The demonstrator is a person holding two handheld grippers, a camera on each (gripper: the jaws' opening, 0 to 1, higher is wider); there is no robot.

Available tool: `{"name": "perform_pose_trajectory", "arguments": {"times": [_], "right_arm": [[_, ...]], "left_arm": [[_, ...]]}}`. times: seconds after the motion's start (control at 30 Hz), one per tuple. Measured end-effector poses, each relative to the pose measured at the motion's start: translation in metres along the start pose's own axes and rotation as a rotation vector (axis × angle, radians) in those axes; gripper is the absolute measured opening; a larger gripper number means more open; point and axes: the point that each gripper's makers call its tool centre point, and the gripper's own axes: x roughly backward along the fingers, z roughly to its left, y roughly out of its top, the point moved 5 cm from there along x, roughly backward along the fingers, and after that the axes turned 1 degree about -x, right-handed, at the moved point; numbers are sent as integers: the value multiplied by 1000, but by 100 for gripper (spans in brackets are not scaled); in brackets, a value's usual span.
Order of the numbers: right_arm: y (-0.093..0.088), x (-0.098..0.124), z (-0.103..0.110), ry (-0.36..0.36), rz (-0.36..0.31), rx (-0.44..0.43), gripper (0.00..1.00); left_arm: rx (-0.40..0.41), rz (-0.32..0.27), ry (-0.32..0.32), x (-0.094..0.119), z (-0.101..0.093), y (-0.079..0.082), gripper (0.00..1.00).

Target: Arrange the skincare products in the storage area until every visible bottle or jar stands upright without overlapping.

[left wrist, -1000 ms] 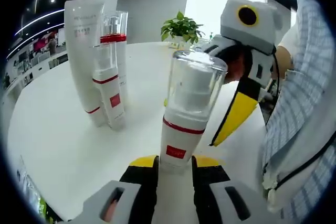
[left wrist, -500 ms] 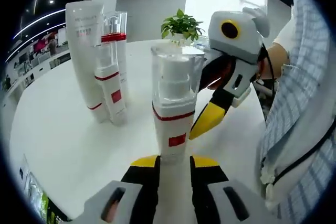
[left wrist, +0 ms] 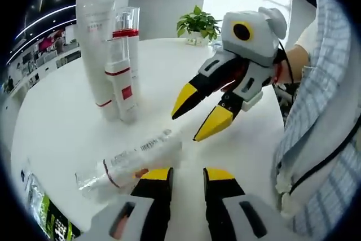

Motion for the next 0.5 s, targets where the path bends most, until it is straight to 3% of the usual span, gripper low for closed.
{"name": "perform_pose_trajectory", "arguments": {"times": [0.17,0.5], "right_arm": [[-1,0,-1,-2,0,-15,23],[26,-15,4,-32,-61,-107,26]], "left_arm": [[23,-11,18,1,0,-3,22],[46,-60,93,5,-5,-10,22]]}}
